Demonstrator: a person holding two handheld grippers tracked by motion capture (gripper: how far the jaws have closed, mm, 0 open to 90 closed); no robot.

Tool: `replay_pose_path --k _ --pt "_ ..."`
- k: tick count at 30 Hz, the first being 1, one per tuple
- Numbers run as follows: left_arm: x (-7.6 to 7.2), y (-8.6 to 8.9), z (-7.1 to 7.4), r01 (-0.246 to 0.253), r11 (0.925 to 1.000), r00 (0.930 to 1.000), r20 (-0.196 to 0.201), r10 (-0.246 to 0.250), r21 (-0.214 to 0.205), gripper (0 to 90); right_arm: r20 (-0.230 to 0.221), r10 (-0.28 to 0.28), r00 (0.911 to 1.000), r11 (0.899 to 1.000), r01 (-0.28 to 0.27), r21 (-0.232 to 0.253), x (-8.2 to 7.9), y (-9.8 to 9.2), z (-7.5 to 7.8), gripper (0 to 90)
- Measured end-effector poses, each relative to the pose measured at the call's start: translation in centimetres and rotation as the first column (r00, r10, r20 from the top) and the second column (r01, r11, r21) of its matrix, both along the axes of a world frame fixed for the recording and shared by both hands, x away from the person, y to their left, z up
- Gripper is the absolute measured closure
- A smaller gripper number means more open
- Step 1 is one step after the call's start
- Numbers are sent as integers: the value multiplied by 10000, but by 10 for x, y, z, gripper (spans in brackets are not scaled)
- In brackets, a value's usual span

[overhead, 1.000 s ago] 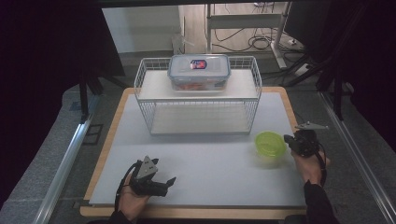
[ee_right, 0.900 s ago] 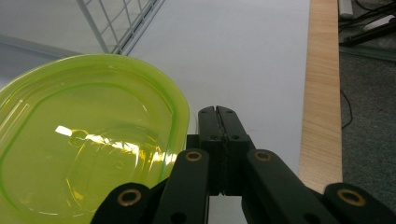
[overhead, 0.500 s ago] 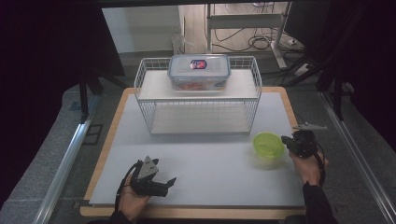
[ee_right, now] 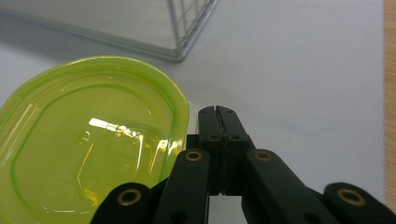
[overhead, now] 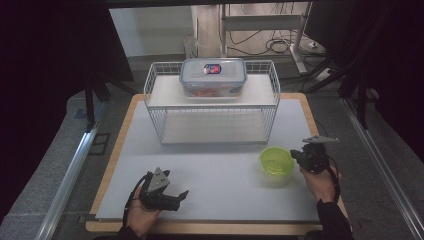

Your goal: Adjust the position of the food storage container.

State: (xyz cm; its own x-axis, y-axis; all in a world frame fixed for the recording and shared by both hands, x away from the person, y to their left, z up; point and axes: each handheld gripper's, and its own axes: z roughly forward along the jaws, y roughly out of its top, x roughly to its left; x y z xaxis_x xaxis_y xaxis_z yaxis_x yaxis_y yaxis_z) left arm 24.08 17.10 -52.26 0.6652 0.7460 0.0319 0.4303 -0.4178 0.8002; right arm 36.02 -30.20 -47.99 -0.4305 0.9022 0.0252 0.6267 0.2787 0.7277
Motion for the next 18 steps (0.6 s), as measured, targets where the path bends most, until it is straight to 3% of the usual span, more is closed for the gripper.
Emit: replay_pose_path --k 8,18 --pt "0 0 0 -15 10000 10000 -12 15 10 70 -111 469 9988 9989 -469 31 -15 17 -1 894" --pt "0 0 0 -12 10000 10000 -5 12 11 70 -279 712 9971 9975 -712 32 -31 22 0 893"
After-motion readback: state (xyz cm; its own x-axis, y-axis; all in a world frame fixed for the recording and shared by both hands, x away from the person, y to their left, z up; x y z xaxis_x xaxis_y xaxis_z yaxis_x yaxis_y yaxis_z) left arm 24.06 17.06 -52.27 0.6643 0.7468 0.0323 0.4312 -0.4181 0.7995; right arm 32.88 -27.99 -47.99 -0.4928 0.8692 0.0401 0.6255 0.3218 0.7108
